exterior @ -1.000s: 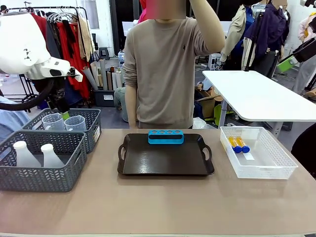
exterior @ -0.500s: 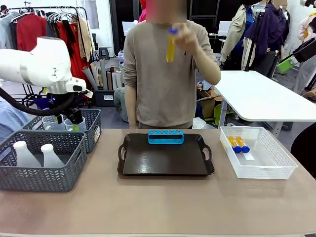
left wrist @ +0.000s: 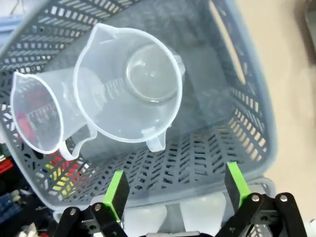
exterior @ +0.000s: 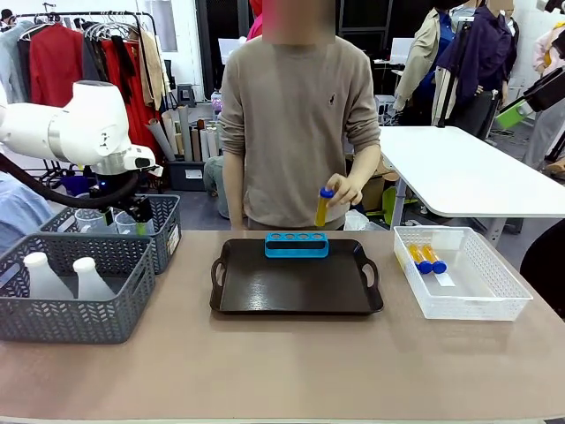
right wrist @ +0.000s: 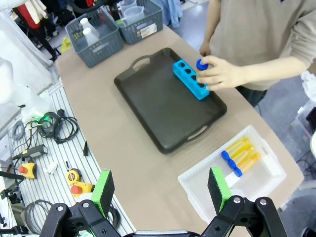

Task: Prepare the laboratory tools.
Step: Pick up one Large Measuring Cup and place it on the Handle tray.

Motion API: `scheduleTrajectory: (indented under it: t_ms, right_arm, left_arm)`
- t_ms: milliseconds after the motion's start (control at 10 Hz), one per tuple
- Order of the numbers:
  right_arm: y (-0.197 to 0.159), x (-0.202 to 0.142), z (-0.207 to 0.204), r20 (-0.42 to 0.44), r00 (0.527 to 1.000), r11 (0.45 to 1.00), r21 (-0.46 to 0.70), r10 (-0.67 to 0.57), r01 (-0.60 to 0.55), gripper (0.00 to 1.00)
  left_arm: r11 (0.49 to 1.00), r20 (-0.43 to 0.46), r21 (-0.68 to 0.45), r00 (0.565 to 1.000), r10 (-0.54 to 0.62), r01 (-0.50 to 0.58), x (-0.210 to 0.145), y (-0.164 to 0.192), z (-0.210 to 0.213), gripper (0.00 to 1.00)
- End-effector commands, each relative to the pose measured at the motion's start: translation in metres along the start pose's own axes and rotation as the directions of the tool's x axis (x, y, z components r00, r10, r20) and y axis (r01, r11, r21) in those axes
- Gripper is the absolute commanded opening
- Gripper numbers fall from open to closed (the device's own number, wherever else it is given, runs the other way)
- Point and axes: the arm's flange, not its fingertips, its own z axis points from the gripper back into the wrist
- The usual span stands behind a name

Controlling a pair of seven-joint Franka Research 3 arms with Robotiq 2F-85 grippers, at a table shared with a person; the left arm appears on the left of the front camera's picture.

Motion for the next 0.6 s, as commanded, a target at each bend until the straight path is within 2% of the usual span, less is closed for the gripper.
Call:
scheduleTrajectory:
  t_ms: [0,500]
  right_arm:
    - [0.001,0.002,0.000,0.013,1.000,1.000,0.007,0.010,-0.010,1.00]
    - [0.001,0.002,0.000,0.013,1.000,1.000,0.007,0.010,-0.010,1.00]
  left_arm:
    - [0.999,-0.009,0.005,0.999,0.042,-0.042,0.006,0.006,-0.013,1.00]
    - [0.995,-0.025,-0.037,0.996,0.088,-0.089,0.020,0.012,-0.043,1.00]
